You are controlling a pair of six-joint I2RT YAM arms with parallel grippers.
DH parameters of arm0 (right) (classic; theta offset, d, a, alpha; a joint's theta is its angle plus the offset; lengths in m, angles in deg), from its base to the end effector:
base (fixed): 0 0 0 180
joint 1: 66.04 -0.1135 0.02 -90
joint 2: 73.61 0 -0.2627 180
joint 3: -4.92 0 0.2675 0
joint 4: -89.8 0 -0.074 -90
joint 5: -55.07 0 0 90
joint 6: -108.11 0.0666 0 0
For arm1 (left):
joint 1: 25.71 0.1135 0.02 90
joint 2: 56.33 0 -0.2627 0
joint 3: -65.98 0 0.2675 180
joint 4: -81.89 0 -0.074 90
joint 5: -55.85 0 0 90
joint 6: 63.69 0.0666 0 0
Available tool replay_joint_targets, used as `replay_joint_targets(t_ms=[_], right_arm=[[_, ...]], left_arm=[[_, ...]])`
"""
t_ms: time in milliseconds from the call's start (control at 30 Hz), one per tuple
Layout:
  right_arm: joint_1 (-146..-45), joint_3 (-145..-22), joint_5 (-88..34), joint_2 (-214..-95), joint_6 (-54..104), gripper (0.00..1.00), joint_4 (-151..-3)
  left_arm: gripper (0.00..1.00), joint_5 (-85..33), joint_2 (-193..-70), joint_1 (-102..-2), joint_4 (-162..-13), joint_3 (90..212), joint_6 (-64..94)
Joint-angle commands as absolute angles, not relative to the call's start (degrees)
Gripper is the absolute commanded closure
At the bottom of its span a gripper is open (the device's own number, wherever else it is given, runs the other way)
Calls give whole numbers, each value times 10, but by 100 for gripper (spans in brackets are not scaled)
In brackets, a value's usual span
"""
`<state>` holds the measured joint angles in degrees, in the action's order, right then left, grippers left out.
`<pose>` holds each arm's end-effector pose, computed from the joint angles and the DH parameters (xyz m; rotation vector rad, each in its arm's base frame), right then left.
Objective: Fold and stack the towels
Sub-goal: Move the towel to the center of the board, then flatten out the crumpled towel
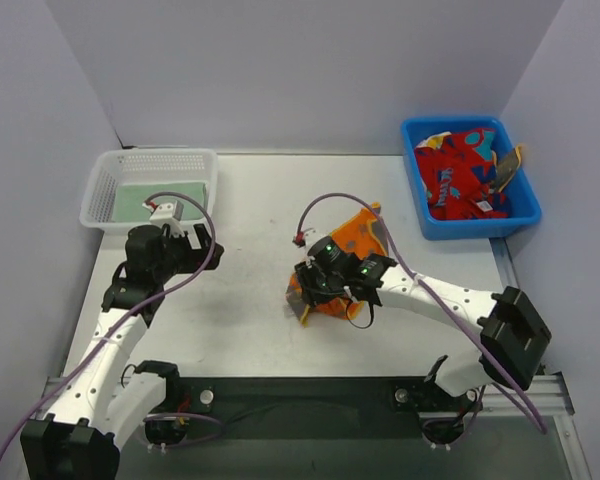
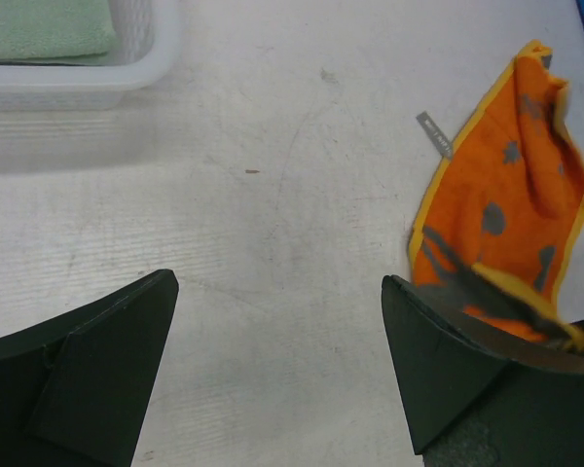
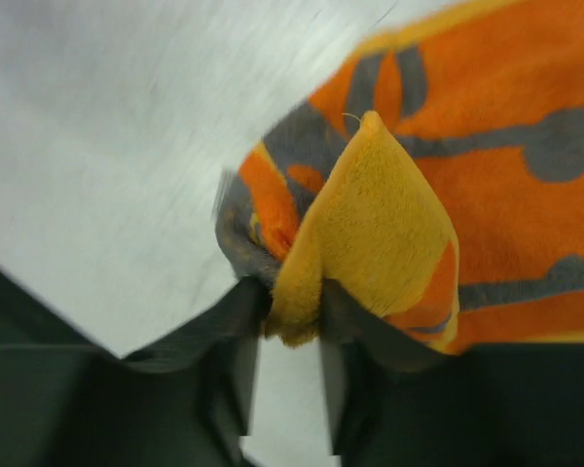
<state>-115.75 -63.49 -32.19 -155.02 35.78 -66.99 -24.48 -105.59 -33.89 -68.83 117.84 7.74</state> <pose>0.2270 0.2727 0.2301 -0.6597 2.1968 0.6909 0.2365 -0.0453 0.2620 -0.0794 2.0594 -0.4630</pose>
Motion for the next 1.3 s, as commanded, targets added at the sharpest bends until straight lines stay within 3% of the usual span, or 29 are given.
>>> replay_joint_targets(t_ms=[0, 67, 167, 200, 333, 433, 600, 833, 867, 933, 967, 1100, 1267], right_arm=[[-1216, -630, -236, -1558, 425, 63, -672], [-1234, -641, -205, -1559, 425, 44, -629], [-1241, -650, -262, -1516, 415, 25, -578], [-1235, -647, -279, -1484, 411, 23, -569], [-1091, -599, -333, -1422, 417, 24, -545], [-983, -586, -347, -1417, 414, 27, -546], [-950, -608, -377, -1491, 369, 30, -548], [-950, -617, -356, -1575, 369, 31, -574], [-950, -617, -353, -1583, 369, 32, -576], [-949, -617, -353, -1603, 371, 32, -582], [-949, -617, -338, -1608, 369, 32, -583], [-949, -625, -327, -1640, 367, 32, -594], [-936, -649, -319, -1681, 363, 32, -600]], left_arm=[[3, -217, -1060, -350, -721, 1177, 78], [3, -213, -1063, -363, -722, 1178, 81], [3, -211, -1070, -388, -717, 1176, 75], [2, -211, -1072, -395, -717, 1175, 67], [3, -220, -1099, -451, -724, 1188, 27], [4, -275, -1189, -528, -731, 1226, 17], [8, -337, -1346, -611, -714, 1296, -6], [27, -407, -1522, -694, -647, 1388, 3], [36, -419, -1531, -703, -632, 1391, 0], [43, -424, -1551, -709, -614, 1391, -5], [53, -430, -1556, -711, -597, 1387, -15], [69, -441, -1551, -711, -555, 1357, -41], [77, -419, -1490, -711, -502, 1296, -84]])
